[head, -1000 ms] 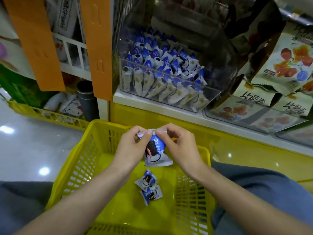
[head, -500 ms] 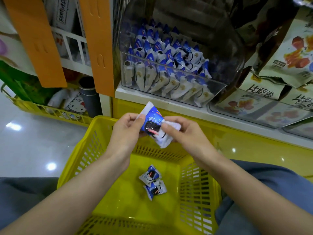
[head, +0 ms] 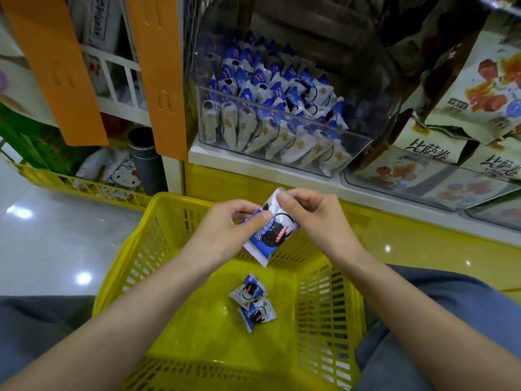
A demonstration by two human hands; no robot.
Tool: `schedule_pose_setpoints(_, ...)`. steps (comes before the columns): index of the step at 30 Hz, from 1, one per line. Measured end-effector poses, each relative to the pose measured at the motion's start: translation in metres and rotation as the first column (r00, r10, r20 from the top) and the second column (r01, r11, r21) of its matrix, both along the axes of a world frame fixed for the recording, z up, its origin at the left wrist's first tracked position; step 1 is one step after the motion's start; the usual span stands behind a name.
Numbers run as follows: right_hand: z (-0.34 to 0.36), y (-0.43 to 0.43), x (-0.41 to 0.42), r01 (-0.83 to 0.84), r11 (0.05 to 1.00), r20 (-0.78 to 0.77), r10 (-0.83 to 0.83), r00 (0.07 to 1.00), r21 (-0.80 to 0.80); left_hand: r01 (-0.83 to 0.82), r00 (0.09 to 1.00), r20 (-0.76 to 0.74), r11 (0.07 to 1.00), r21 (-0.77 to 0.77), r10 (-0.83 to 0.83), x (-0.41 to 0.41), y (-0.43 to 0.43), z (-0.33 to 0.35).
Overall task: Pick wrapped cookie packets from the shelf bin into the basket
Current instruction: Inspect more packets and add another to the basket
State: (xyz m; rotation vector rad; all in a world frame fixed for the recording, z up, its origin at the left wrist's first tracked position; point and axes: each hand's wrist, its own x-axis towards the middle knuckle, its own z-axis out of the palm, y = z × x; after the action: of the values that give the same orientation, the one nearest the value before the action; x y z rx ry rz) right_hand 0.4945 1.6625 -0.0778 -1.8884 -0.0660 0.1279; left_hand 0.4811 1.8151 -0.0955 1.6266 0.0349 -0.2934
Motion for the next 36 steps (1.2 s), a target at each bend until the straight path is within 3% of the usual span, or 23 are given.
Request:
schedule_pose_setpoints(3, -0.003, 0.001, 0.001, 0.073, 0.989, -0.084, -0.063, 0.994, 0.130, -0.069, 0.998, -0.005, 0.997, -0.046, 0.069, 0.001, 0.000, -0.003)
schedule_pose_setpoints(8, -0.011, 0.009, -0.007, -0.007, 0.983, -0.237, 0.052, 0.970, 0.184, -0.248, 0.969, -0.045, 0.963, -0.104, 0.244, 0.001, -0.001, -0.009)
schedule_pose_setpoints(11, -0.012, 0.012, -0.009, -0.008, 0.986, -0.198, 0.041, 0.979, 0.164, -0.223, 0.974, -0.059, 0.973, -0.055, 0.220, 0.005, -0.001, -0.011)
schedule_pose_setpoints(15, -0.010, 0.010, -0.007, -0.145, 0.980, -0.077, 0.135, 0.988, -0.138, -0.144, 0.990, 0.008, 0.989, -0.020, 0.144, 0.009, 0.004, -0.010)
schedule_pose_setpoints(18, -0.011, 0.011, -0.007, -0.139, 0.982, -0.069, 0.131, 0.989, -0.127, -0.149, 0.986, 0.067, 0.989, -0.022, 0.150, 0.009, 0.006, -0.010)
schedule_pose_setpoints(25, -0.006, 0.003, -0.005, -0.086, 0.996, -0.143, 0.083, 0.986, -0.013, -0.231, 0.973, -0.041, 0.951, -0.205, 0.227, 0.010, 0.007, -0.009)
schedule_pose_setpoints(28, -0.005, 0.002, -0.003, -0.020, 1.000, -0.116, 0.022, 0.993, 0.018, -0.212, 0.976, 0.012, 0.967, -0.140, 0.215, 0.012, 0.009, -0.009)
schedule_pose_setpoints(30, -0.006, 0.002, -0.003, 0.053, 0.998, -0.063, -0.054, 0.997, -0.021, -0.200, 0.976, 0.096, 0.978, 0.051, 0.195, 0.014, 0.010, -0.011)
schedule_pose_setpoints(32, -0.005, 0.001, -0.003, 0.130, 0.979, 0.087, -0.117, 0.989, -0.156, -0.233, 0.971, 0.094, 0.956, 0.178, 0.219, 0.015, 0.010, -0.012)
schedule_pose_setpoints(33, -0.004, 0.001, -0.004, 0.153, 0.959, 0.181, -0.111, 0.977, -0.239, -0.230, 0.973, 0.040, 0.962, 0.150, 0.226, 0.014, 0.009, -0.011)
schedule_pose_setpoints(36, -0.005, 0.004, -0.011, 0.132, 0.873, 0.413, 0.086, 0.907, -0.470, -0.147, 0.972, -0.210, 0.967, -0.210, 0.102, 0.009, 0.003, -0.004)
